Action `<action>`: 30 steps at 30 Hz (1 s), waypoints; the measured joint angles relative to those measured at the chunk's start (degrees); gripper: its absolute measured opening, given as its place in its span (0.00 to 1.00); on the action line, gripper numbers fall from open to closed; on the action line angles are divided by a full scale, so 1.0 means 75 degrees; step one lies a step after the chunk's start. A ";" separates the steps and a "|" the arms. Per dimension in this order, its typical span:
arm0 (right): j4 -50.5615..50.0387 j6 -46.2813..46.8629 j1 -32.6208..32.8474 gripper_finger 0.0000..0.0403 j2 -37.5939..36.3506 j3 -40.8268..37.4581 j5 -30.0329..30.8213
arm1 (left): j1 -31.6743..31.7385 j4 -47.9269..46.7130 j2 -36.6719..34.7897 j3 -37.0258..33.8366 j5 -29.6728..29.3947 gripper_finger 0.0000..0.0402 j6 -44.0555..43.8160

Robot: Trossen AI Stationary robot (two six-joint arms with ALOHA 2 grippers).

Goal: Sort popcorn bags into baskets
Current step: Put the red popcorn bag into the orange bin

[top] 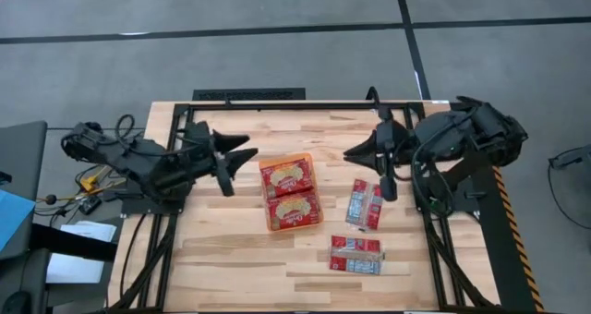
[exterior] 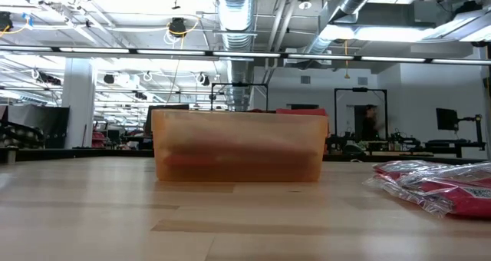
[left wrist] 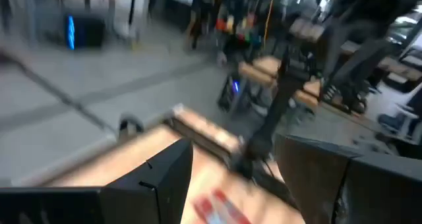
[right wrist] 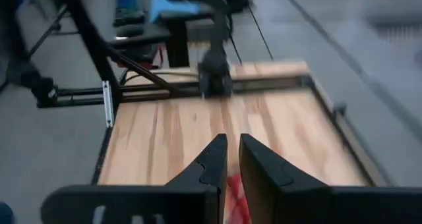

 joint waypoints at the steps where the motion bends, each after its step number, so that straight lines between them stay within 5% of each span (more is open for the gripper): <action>1: -0.0216 0.0429 -0.0041 0.16 -0.0018 0.0000 0.0001 | 0.0064 0.0468 0.0097 0.0000 -0.0048 0.51 0.0606; 6: -0.2503 0.3484 -0.0084 0.16 0.0121 0.0003 0.0016 | 0.0396 0.1244 0.0201 0.0000 -0.0060 0.51 0.2056; 9: -0.3473 0.5497 0.0234 0.16 0.0514 -0.0193 -0.0059 | 0.0500 0.0288 -0.0032 0.0000 0.0373 0.51 0.0613; 13: -0.2470 0.5988 0.1149 0.16 0.0721 -0.1141 -0.0238 | 0.0556 -0.1725 -0.0310 0.0000 0.2297 0.51 -0.1533; 16: -0.2904 0.7098 0.1759 0.16 0.1168 -0.1688 -0.0346 | 0.0541 -0.3132 -0.0326 -0.0003 0.3711 0.51 -0.2758; 20: -0.3068 0.8159 0.2409 0.16 0.2024 -0.2290 -0.0627 | 0.0026 -0.4137 -0.0067 0.0000 0.4735 0.51 -0.3739; 26: -0.2832 0.9361 0.2967 0.16 0.3146 -0.2597 -0.1331 | -0.1226 -0.4134 0.0499 -0.0006 0.4633 0.51 -0.4645; 30: -0.3044 0.9556 0.3002 0.16 0.3797 -0.2832 -0.1695 | -0.2167 -0.4023 0.0948 -0.0006 0.3279 0.51 -0.4929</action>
